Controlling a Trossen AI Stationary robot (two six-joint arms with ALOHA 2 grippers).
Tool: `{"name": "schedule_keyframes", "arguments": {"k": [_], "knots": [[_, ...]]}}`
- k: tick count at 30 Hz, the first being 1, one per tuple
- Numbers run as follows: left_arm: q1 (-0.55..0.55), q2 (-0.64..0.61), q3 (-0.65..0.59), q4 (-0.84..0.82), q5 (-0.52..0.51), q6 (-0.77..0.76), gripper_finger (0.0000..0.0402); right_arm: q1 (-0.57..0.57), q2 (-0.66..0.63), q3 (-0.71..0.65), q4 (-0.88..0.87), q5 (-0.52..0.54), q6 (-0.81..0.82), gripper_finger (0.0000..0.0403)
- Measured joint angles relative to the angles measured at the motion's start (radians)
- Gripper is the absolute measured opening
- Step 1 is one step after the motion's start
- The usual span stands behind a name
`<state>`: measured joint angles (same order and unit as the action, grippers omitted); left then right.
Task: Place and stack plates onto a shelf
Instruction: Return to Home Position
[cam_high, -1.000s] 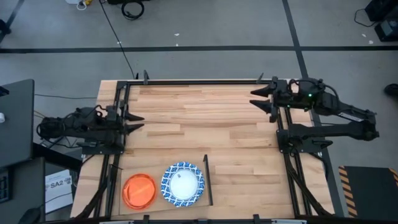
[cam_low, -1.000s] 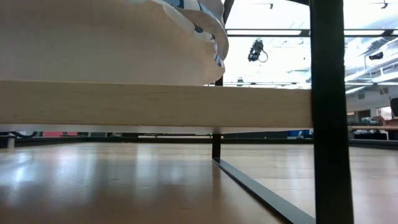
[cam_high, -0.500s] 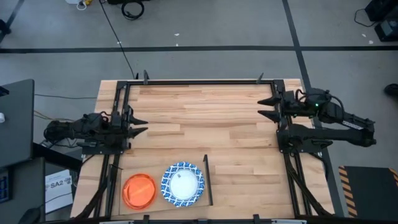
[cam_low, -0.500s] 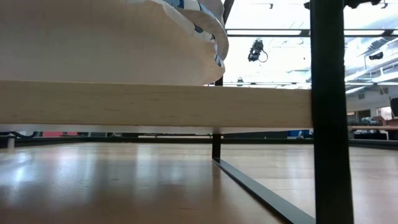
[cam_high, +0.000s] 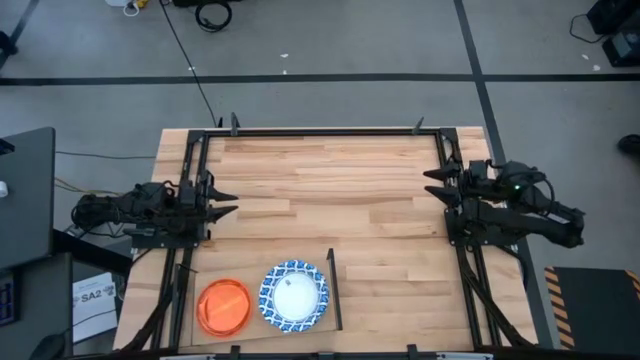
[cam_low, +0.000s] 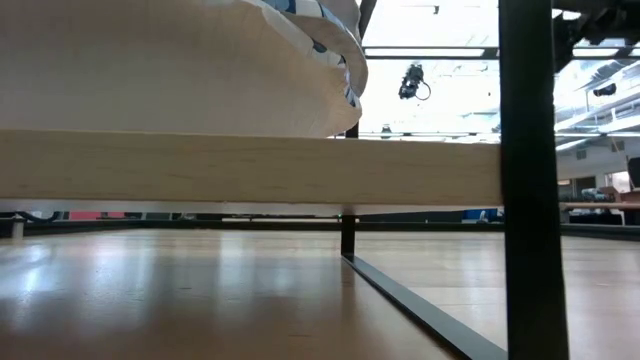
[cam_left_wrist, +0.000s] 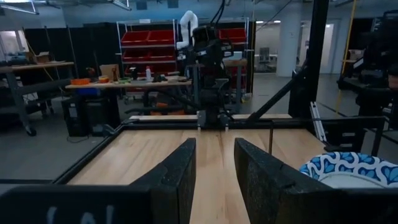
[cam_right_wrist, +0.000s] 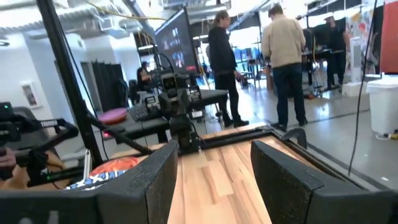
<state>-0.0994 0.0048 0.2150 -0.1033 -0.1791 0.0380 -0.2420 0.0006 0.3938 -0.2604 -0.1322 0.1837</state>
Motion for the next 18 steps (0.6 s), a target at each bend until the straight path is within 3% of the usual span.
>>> {"name": "schedule_keyframes", "arguments": {"k": [18], "knots": [[0.000,0.000,-0.022,-0.001,0.000,-0.008,0.0117,0.000,0.002,-0.312,0.374,0.037,-0.030,0.0210]]}}
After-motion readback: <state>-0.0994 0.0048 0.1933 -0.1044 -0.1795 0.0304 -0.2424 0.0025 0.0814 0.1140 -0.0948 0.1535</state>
